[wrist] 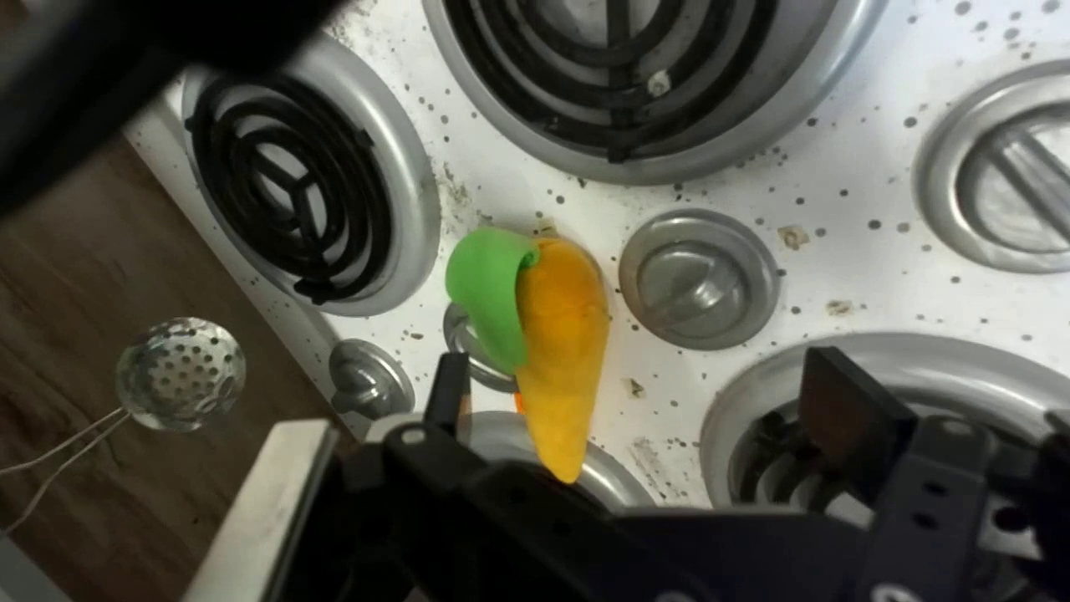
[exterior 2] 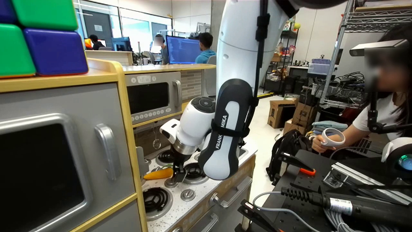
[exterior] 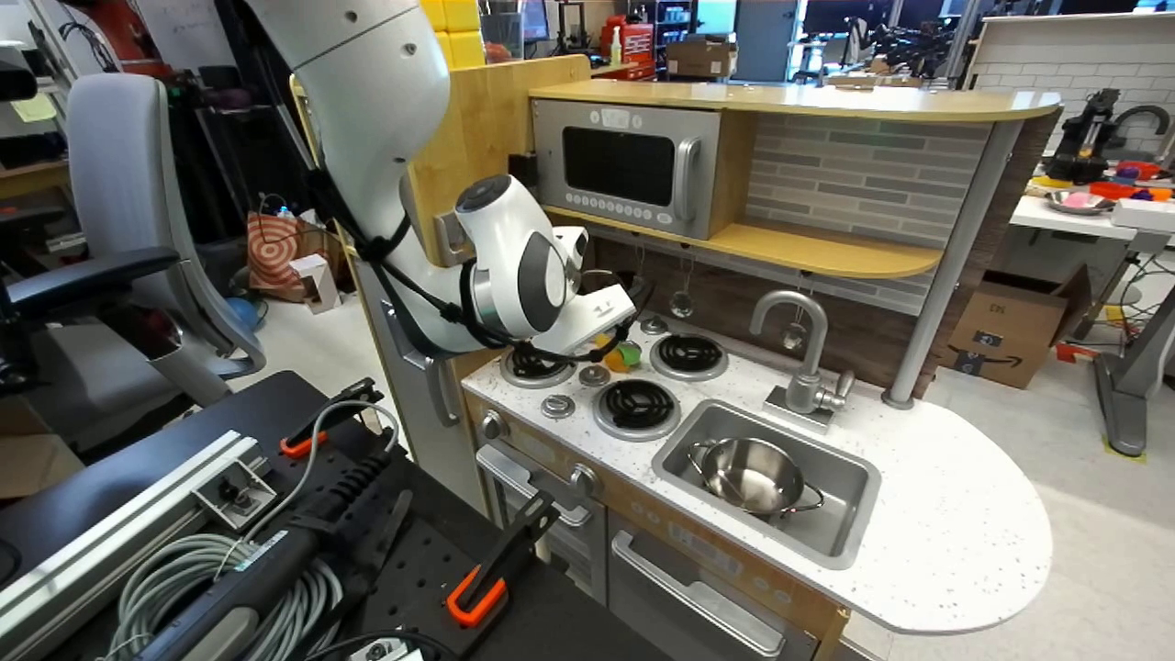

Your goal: Pick up the carrot plush toy from the stove and put it in the pot, that is in the sink

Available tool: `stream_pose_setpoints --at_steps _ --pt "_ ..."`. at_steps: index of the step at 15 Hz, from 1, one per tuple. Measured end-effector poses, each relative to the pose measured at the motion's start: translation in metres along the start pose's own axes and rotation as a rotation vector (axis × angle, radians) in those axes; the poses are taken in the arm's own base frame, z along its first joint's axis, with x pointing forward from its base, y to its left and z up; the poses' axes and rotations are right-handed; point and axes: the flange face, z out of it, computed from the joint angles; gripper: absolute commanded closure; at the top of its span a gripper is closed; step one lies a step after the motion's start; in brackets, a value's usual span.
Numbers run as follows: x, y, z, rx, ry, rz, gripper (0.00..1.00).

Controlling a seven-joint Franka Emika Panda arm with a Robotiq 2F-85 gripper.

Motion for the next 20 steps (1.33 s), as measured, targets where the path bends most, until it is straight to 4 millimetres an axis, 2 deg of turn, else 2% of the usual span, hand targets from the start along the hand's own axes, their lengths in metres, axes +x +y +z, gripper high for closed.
stream_pose_setpoints --at_steps 4,7,14,16,20 --pt "0.002 -0.001 0.029 -0.002 -0.028 0.020 0.00" --pt "0.006 0.003 0.042 -0.016 -0.029 0.041 0.00" --pt "0.009 0.004 0.050 -0.014 -0.043 0.105 0.00" --pt "0.012 0.015 0.048 -0.031 -0.032 0.128 0.00" --pt "0.016 0.052 0.040 -0.082 0.005 0.174 0.00"
